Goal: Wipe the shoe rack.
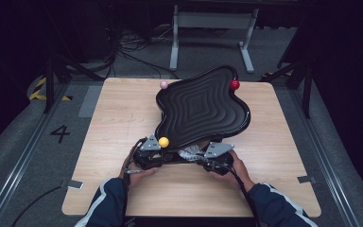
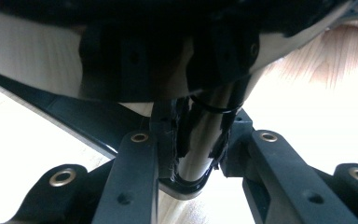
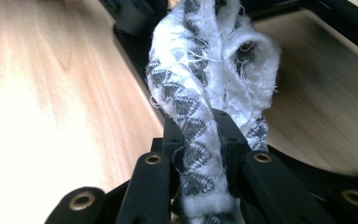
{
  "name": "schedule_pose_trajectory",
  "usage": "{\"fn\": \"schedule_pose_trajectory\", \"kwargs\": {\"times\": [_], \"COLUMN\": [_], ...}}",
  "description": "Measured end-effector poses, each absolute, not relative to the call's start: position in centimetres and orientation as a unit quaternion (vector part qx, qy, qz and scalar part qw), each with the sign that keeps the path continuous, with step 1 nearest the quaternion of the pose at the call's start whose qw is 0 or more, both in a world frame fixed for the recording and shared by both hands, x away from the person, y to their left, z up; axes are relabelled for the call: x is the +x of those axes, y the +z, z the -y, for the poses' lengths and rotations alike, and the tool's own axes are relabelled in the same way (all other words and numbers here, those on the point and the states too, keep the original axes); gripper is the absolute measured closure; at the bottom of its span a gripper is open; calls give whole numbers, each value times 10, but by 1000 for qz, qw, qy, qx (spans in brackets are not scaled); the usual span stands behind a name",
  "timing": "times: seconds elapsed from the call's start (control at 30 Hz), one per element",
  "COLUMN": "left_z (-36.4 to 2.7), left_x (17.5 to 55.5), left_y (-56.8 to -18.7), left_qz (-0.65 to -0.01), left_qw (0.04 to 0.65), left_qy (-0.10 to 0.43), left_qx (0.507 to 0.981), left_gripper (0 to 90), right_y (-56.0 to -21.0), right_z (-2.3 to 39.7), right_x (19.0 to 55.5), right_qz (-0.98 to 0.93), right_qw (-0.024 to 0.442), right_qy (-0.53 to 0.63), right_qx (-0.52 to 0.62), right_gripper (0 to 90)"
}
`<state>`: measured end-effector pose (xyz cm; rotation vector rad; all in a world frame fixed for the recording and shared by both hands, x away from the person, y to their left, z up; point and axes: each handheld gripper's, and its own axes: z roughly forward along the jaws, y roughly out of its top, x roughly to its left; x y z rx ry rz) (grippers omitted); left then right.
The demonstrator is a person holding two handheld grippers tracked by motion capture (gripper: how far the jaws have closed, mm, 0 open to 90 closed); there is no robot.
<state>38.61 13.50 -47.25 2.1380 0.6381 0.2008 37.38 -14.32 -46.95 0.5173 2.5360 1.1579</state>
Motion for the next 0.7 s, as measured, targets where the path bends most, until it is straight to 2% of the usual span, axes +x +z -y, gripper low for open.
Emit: {"fn": "schedule_pose_trajectory", "kwargs": {"times": [0.27,0.7], "left_z": [-135,-135], "left_x": [386,386], "left_y": [-473,-472], "left_qz": [-257,-254], "left_qw": [438,439], "left_qy": [79,81], "left_qx": [858,858], "left_gripper": [727,727], "right_y": [-468,-467], "right_z": [143,196], "right_x": [376,415], "right_qz": [-889,-862], "right_qw": [169,235], "right_qy": [389,367], "right_qx": [172,258], "right_gripper": [788,791]}}
